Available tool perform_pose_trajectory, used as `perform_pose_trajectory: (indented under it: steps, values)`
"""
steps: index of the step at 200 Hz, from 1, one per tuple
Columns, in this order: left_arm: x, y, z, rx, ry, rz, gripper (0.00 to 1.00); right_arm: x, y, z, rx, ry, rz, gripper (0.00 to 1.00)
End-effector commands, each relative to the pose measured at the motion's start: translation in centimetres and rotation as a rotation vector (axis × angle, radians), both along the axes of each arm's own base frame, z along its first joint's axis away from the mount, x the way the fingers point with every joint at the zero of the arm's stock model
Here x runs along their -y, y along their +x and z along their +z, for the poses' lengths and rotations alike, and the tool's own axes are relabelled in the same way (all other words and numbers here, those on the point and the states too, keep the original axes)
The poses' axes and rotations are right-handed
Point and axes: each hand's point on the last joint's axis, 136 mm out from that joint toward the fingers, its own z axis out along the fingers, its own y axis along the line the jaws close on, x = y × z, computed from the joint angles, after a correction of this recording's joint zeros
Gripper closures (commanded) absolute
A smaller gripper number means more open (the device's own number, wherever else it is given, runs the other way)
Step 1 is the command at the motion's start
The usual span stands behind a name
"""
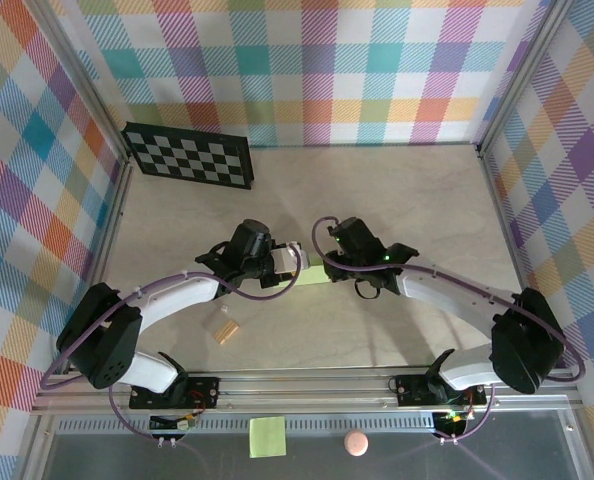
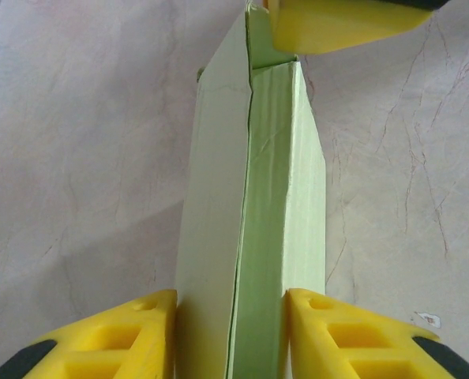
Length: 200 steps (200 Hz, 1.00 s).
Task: Fold the paper box
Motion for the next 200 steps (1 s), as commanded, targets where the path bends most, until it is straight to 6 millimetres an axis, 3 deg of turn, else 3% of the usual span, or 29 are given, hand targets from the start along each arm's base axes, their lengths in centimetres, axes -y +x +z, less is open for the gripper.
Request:
perform_pose_trajectory:
  steps: [1,35,72,118,200]
  values:
    - [-0.3,-1.4,-1.6,-0.045,0.031,-0.011,0.63,-0.7,0.0,3.3,0.046,0.062,0.01,0.74]
    - [-0.3,-1.5,-1.5,-0.045,0.032,-0.014,0.63,-1.2,0.5,4.4,0.047,0.063,0.012,0.75]
    - [-0.4,-1.6,-1.6,-0.047,0.034,-0.015,0.63,-2.0,1.7,4.1,0.009,0.028,0.018,0.79]
    - [-0.3,-1.6,-1.6,-0.045,0.035,-0.015,0.63,-2.2,2.2,1.9,-0.061,-0.001,0.021,0.83]
    - [-0.3,-1.7,-1.5,-0.043,0.036,-0.018,0.63,-1.0,0.4,-1.5,-0.148,-0.021,0.0,0.84]
